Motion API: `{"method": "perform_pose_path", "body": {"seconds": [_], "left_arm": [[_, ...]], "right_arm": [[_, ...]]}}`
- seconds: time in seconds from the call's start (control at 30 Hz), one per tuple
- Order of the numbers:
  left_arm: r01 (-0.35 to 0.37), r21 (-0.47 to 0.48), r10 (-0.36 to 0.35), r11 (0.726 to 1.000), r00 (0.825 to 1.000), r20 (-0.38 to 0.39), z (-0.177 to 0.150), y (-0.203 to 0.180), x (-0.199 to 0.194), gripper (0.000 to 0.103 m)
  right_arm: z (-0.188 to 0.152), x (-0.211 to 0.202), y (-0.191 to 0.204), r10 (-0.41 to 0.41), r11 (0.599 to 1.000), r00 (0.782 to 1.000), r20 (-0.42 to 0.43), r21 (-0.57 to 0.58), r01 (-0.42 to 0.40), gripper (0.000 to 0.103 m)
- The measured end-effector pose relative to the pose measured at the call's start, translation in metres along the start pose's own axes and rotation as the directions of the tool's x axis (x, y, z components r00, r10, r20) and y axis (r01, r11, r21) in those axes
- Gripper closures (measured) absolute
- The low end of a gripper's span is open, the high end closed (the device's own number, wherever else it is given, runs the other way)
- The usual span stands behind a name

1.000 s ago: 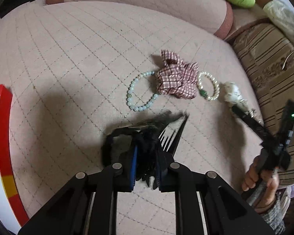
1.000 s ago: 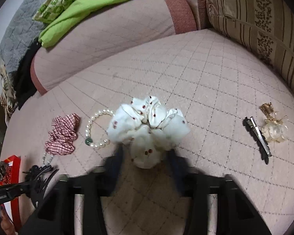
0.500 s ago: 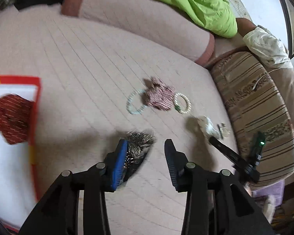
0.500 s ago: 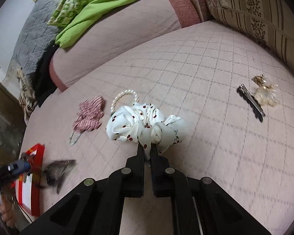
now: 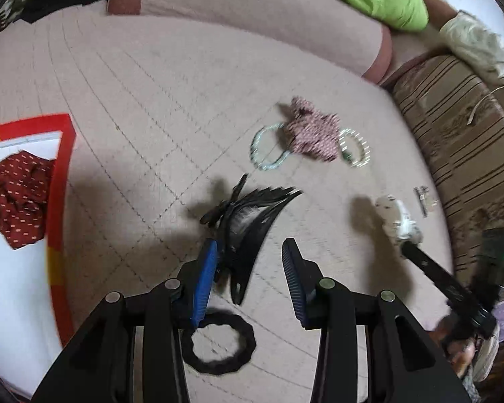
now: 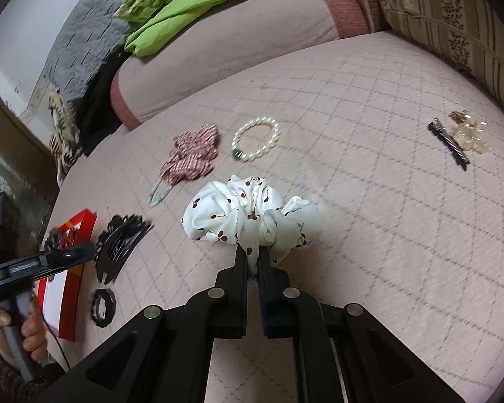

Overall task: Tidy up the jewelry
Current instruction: 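Grasp the white polka-dot scrunchie with the right gripper while the left holds the claw clip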

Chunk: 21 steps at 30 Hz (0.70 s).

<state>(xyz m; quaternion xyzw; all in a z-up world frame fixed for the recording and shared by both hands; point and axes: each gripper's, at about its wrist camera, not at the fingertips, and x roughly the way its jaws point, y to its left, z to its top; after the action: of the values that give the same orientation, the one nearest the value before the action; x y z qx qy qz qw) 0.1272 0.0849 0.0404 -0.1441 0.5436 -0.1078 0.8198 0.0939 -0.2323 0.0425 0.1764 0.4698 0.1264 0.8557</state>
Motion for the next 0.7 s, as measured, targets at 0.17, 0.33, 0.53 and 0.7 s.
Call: {"method": "perform_pose_path", "body": {"seconds": [0.17, 0.33, 0.53, 0.7], "left_arm": [[-0.018, -0.003, 0.017, 1.000, 1.000, -0.021, 0.001, 0.002, 0.017, 0.064], [-0.022, -0.027, 0.022, 0.999, 1.000, -0.009, -0.001, 0.003, 0.020, 0.074], [-0.026, -0.043, 0.028, 0.999, 0.998, 0.053, -0.005, -0.001, -0.005, 0.077], [-0.055, -0.033, 0.058, 0.998, 0.993, 0.103, -0.016, -0.006, -0.038, 0.077]], "right_arm": [[-0.003, 0.008, 0.006, 0.012, 1.000, 1.000, -0.018, -0.004, -0.012, 0.096], [-0.006, 0.010, 0.012, 0.020, 1.000, 1.000, -0.023, -0.011, -0.021, 0.096], [-0.008, 0.003, 0.024, 0.031, 0.999, 0.999, -0.010, -0.028, -0.031, 0.096], [-0.011, -0.005, 0.039, 0.046, 0.998, 0.999, -0.001, -0.045, -0.046, 0.096]]}}
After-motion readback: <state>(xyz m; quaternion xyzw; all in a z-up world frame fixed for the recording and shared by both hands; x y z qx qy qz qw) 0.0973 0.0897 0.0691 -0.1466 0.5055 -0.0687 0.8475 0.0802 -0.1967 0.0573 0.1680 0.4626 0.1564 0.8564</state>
